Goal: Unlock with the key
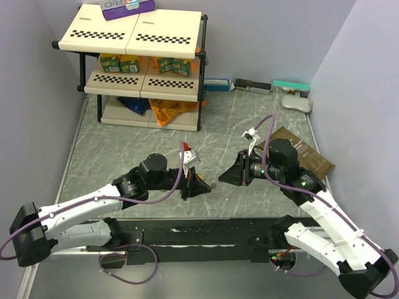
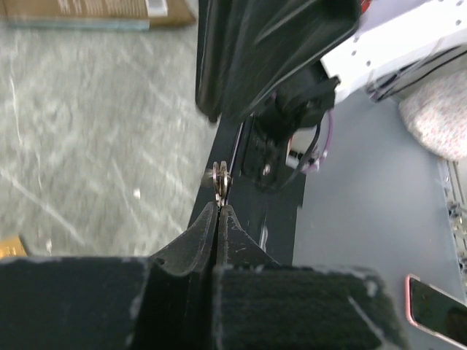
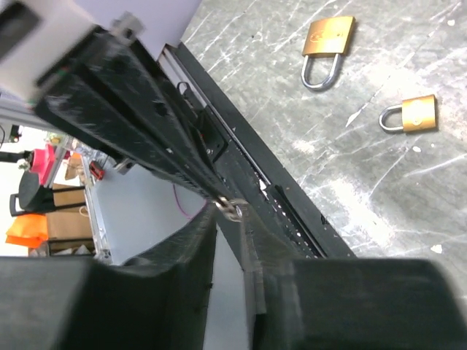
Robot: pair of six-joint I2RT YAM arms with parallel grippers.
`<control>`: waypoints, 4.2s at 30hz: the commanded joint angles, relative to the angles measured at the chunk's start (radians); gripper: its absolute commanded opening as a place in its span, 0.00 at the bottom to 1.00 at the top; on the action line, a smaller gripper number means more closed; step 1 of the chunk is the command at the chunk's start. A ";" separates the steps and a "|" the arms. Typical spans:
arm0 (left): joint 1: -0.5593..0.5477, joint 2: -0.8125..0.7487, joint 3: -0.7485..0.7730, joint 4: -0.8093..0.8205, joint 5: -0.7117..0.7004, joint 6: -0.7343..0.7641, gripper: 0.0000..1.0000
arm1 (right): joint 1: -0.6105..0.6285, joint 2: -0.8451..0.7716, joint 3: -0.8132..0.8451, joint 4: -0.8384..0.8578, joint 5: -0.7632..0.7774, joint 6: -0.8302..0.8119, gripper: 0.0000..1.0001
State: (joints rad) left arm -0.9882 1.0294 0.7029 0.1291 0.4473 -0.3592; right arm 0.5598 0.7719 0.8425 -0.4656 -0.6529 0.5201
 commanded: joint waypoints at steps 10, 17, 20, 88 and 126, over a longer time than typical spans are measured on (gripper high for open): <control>0.005 0.000 0.086 -0.206 0.100 0.100 0.01 | 0.026 -0.010 -0.037 0.091 -0.108 -0.068 0.55; 0.072 -0.002 0.067 -0.217 0.295 0.137 0.01 | 0.103 0.016 -0.088 0.168 -0.120 -0.034 0.60; 0.095 0.000 0.061 -0.218 0.347 0.143 0.01 | 0.144 0.036 -0.071 0.144 -0.097 -0.054 0.60; 0.227 -0.029 0.041 -0.137 0.514 0.065 0.83 | 0.247 0.015 -0.056 0.300 0.087 0.006 0.00; 0.298 -0.026 0.021 0.001 0.521 -0.041 0.16 | 0.244 0.082 0.018 0.268 0.144 -0.026 0.00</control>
State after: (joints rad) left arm -0.6933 1.0100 0.7200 0.0937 0.9604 -0.4030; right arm 0.8082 0.8608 0.8261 -0.2352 -0.5198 0.4999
